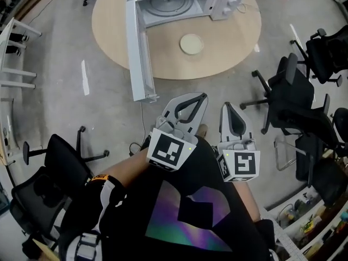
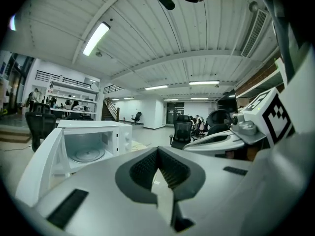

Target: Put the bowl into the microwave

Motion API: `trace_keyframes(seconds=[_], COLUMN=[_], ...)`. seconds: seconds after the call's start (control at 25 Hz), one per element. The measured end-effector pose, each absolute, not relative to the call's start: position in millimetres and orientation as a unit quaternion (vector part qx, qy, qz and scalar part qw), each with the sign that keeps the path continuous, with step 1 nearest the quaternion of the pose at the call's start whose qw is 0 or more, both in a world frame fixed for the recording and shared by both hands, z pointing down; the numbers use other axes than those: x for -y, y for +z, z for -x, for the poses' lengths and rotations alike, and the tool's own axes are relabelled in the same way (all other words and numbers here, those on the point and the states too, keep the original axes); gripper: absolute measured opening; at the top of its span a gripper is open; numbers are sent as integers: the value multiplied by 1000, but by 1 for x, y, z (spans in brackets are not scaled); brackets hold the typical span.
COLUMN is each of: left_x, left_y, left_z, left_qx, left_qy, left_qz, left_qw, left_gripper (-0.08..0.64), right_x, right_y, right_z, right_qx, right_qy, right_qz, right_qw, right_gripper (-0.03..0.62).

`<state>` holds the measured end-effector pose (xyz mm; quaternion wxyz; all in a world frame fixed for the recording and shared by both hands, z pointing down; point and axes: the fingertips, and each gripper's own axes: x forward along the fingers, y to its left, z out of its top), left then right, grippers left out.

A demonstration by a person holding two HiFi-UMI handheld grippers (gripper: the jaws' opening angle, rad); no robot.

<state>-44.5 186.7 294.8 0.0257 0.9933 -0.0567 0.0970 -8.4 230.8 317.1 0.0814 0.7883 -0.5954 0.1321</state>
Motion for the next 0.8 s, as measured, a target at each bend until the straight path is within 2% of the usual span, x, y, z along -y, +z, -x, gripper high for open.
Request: trace_keyframes(seconds=[0.24,0.8], left_x=[-194,-226], left_y=[297,302], left_z=[24,14], left_qx=[129,259], left_qy=[109,121], left_qz=[-984,-957], left_qw=[47,40], left_gripper=[44,44], right_x=[-234,-253], right_y=[314,318], right_z=[-20,-43], right_qx=[645,732], right_qy=[124,116], right_qz=[-750,-669], right_qw=[77,57], right_gripper=[14,15])
